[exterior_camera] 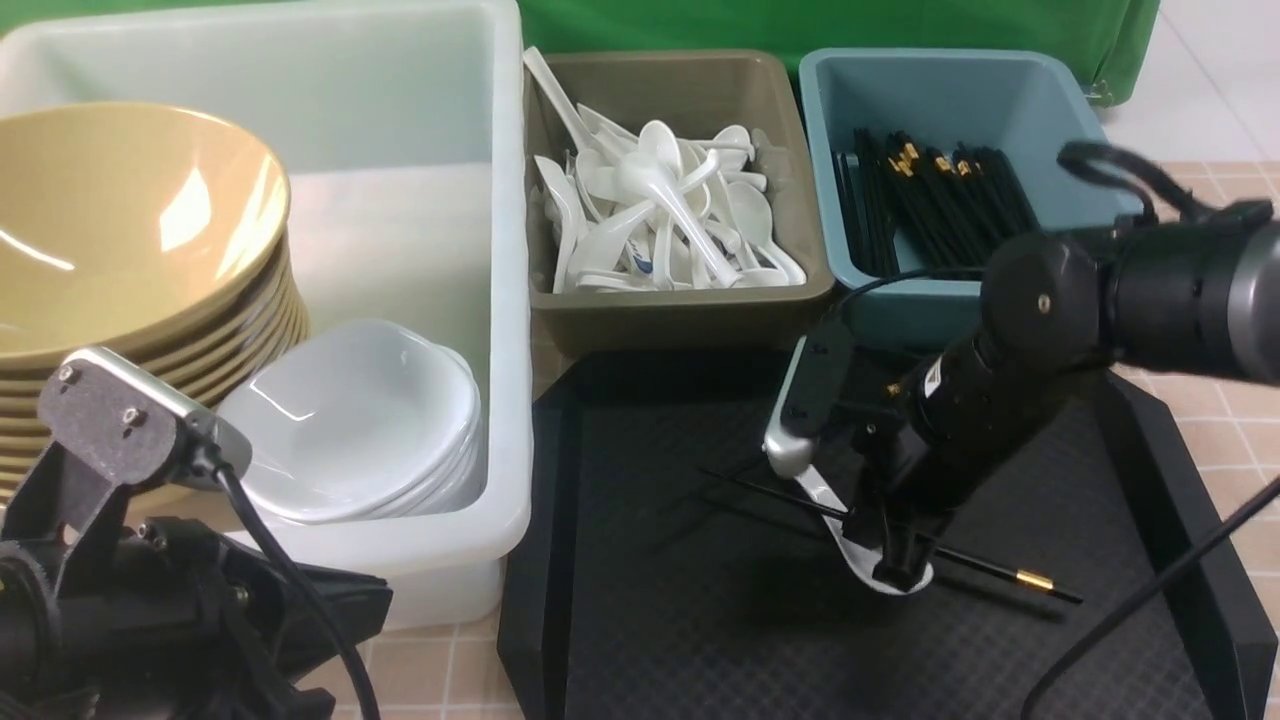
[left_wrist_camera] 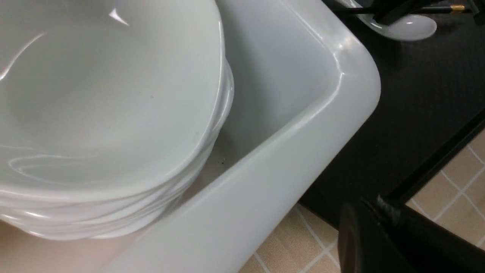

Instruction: On brown table put chopsticks spoon bowls plates into blue grey white boxes.

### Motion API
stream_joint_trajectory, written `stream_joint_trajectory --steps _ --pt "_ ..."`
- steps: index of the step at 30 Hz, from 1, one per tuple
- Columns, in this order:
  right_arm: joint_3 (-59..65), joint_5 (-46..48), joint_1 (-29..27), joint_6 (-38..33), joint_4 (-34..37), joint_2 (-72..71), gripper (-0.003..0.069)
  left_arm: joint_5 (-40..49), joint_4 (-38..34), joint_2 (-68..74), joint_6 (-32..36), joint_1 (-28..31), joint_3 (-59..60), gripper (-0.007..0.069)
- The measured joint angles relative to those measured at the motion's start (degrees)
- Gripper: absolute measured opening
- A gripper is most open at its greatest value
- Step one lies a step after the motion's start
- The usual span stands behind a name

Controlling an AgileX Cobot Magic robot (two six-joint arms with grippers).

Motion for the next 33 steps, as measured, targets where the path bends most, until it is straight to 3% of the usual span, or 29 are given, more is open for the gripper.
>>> stream_joint_trajectory --steps 13,16,20,21,25,29,33 --pt "-3.13 4.56 -0.09 6.48 -0.27 -9.14 0.0085 -0.25 0.0 0.0 0.04 0.0 0.0 0.0004" --pt "-3.13 -1.78 -0.82 6.56 -0.09 -14.33 0.0085 -0.38 0.0 0.0 0.04 0.0 0.0 0.0004" --pt "-3.15 -20.78 -4.67 8.36 0.04 -19.57 0.0085 -0.68 0.0 0.0 0.04 0.0 0.0 0.0005" --pt "-3.27 -31.4 -7.0 10.6 0.04 -19.29 0.0085 -0.68 0.0 0.0 0.04 0.0 0.0 0.0005" --pt "-3.62 -45.58 -10.24 15.58 0.31 -14.3 0.0087 -0.68 0.0 0.0 0.04 0.0 0.0 0.0005" --pt "-6.8 -47.08 -13.02 20.27 0.51 -6.33 0.0129 -0.68 -0.04 0.0 0.04 0.0 0.0 0.0005" --pt "-11.31 -36.93 -14.69 21.52 0.5 -0.5 0.0243 -0.68 -0.04 0.0 0.04 0.0 0.0 0.0005"
